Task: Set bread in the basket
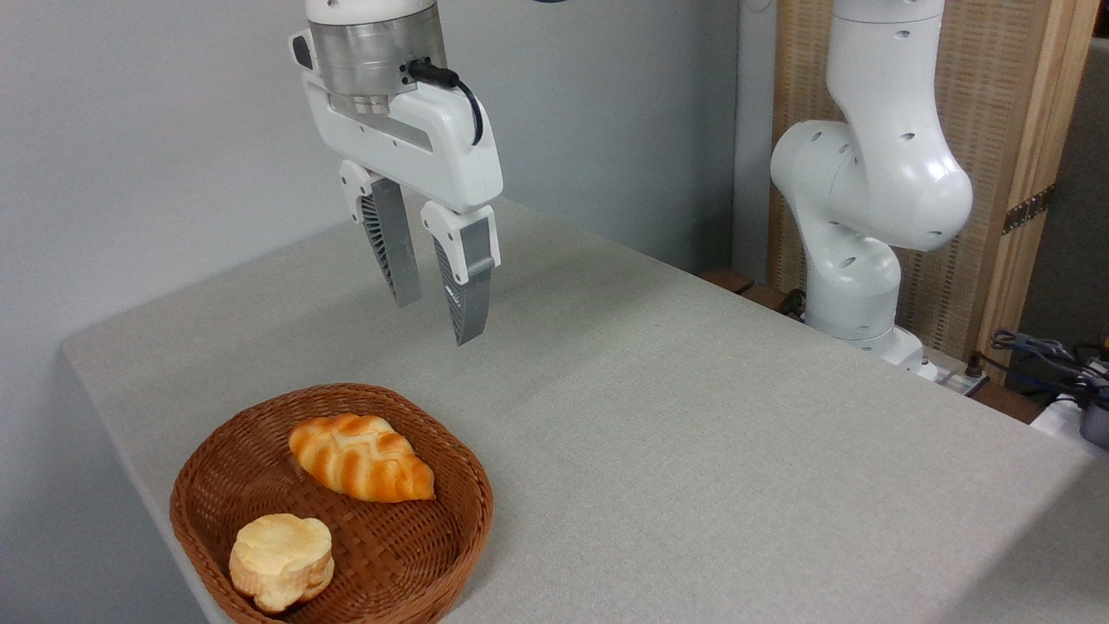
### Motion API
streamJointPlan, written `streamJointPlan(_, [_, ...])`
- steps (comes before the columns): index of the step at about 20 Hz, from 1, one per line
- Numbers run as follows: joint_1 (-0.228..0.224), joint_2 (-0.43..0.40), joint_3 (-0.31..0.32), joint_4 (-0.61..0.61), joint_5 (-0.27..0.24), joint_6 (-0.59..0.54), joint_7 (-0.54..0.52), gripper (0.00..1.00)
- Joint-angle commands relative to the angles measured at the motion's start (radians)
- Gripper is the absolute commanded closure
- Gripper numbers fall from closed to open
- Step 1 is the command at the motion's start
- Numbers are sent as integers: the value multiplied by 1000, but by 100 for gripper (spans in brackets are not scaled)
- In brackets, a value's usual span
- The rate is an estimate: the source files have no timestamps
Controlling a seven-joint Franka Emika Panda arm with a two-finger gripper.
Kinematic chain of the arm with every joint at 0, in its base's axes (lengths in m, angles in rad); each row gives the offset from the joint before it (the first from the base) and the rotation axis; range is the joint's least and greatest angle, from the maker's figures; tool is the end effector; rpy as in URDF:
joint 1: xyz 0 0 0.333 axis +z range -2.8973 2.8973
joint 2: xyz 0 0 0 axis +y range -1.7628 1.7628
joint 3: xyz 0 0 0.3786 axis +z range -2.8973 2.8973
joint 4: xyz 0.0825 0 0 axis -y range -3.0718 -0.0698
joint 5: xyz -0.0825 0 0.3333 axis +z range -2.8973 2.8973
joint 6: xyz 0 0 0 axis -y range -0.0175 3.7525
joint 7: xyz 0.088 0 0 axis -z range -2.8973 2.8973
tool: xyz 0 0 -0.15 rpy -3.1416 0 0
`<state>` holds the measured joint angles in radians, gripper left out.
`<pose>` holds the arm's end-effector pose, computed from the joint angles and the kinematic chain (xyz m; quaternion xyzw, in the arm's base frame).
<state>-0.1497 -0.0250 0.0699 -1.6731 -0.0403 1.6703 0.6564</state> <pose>0.5010 -0.0452 0.6221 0.9334 -0.3581 0.0166 0.0169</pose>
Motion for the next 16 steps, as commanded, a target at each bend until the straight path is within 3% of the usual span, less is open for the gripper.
streamJointPlan(1, [-5,7,4,9,11,-21,14,0])
streamJointPlan(16, [-5,11,4,9,5,-21,3,0])
